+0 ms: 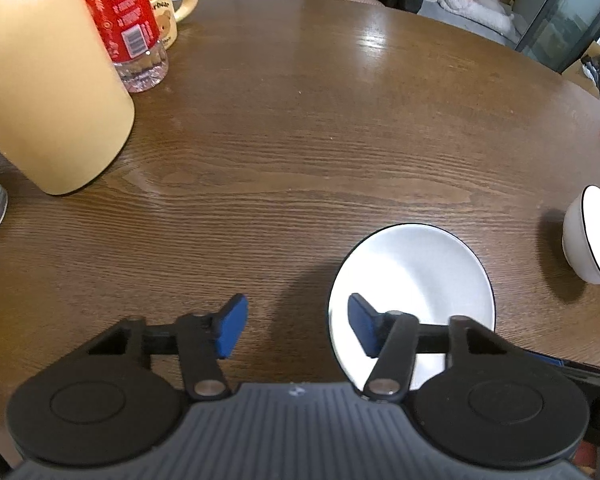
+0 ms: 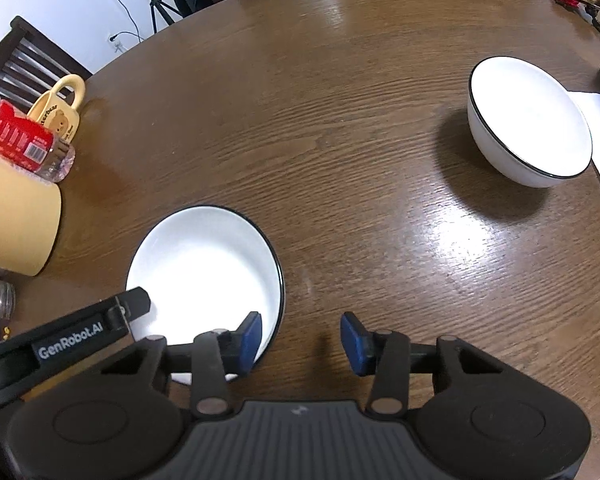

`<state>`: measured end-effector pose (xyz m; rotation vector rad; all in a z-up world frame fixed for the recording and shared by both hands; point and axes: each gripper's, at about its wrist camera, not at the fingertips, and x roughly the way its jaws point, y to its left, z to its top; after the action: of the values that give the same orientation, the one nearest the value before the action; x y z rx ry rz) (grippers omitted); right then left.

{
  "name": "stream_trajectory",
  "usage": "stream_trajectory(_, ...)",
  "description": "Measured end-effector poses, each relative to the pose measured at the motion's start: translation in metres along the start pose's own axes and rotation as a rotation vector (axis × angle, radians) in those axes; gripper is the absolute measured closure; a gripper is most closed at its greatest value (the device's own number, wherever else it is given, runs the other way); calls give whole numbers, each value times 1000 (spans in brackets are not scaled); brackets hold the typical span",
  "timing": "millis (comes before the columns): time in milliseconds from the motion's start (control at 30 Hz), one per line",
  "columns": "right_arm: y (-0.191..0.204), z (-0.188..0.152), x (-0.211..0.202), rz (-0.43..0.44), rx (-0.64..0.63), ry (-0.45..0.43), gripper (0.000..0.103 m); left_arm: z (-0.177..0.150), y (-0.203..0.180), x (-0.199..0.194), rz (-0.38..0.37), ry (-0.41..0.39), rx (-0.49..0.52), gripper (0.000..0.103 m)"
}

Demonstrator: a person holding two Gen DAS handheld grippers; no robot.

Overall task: Organize plates and bowls
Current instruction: 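Move both grippers to the rim of the white bowl near the thermos, then close both grippers on the white bowl's rim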

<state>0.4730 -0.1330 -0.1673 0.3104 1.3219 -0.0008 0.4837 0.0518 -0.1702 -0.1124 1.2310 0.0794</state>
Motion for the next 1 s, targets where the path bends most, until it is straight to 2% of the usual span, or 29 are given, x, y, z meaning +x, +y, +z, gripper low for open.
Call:
stream_trajectory(33, 0, 0, 2, 4, 0, 0, 64, 0, -1, 2, -2, 4, 1, 54)
stream_trajectory(100, 0, 1, 5, 17, 2, 0, 74, 1, -1, 6, -10, 10, 5, 58)
stream_trajectory(167, 3, 3, 10, 25, 5, 1, 76, 2, -3, 8, -25, 8, 11, 61)
stream_trajectory(367, 9, 5, 18, 24, -3, -11, 85, 5, -5, 18, -46, 17, 15, 78)
stream_trajectory(433, 11, 7, 20, 27, -2, -12, 87, 6, -6, 20, -53, 20, 15, 81)
stream_trajectory(500, 11, 8, 22, 31, -2, -13, 91, 6, -7, 21, -65, 22, 22, 88)
stream_trajectory(600, 14, 10, 25, 31, -10, -10, 94, 7, -10, 23, -70, 23, 31, 92)
stream_trajectory(700, 14, 12, 26, 35, -8, -12, 97, 7, -11, 24, -73, 21, 33, 92)
stream_trajectory(1000, 8, 10, 24, 40, 1, -24, 97, 8, -12, 24, -77, 16, 45, 92)
